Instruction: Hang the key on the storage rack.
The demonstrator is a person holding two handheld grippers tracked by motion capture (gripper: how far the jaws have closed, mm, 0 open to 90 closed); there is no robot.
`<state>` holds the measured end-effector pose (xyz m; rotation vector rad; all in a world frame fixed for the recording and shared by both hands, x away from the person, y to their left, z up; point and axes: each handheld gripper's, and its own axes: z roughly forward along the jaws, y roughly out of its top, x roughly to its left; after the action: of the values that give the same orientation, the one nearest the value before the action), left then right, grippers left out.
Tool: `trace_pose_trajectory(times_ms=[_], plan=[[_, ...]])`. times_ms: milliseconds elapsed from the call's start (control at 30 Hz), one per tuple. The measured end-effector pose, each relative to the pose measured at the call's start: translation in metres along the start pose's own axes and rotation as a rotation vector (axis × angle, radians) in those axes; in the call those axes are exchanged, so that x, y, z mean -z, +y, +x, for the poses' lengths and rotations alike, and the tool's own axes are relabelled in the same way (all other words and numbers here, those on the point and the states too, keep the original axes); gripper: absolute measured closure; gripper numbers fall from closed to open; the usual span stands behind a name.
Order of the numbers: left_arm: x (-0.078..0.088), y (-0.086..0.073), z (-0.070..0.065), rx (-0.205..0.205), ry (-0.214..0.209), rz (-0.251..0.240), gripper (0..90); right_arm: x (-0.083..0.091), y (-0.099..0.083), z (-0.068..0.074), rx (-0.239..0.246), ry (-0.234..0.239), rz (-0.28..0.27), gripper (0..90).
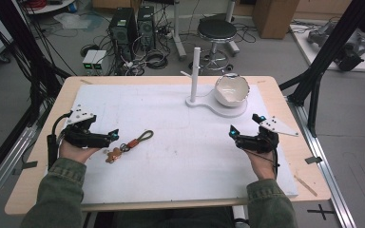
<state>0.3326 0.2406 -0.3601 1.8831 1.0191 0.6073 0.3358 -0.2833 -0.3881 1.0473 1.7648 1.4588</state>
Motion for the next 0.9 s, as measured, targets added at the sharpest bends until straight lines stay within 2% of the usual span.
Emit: trace_pose_trajectory(times_ms=[267,500,733,767,833,900], plan=[[-0.017,0.009,-0.011,-0.032,-0.052,0.051,1.7,0.001,0.000,0.000,-0.002,0.001,-0.001,0.4],[-0.029,0.011,-0.015,-0.075,-0.080,0.122,2.6,0.002,0.000,-0.001,0.000,0.002,-0.006,0.5],[-0.041,0.008,-0.016,-0.075,-0.104,0.181,2.7,0.002,0.000,0.000,-0.010,0.006,0.000,0.4],[-0.044,0.008,-0.015,-0.082,-0.106,0.203,2.7,0.001,0.000,0.000,-0.009,0.005,0.000,0.4],[-0.046,0.007,-0.016,-0.077,-0.109,0.207,2.7,0.002,0.000,0.000,-0.008,0.005,0.004,0.4],[-0.049,0.006,-0.016,-0.071,-0.130,0.219,2.6,0.001,0.000,0.000,-0.004,0.006,0.002,0.4]])
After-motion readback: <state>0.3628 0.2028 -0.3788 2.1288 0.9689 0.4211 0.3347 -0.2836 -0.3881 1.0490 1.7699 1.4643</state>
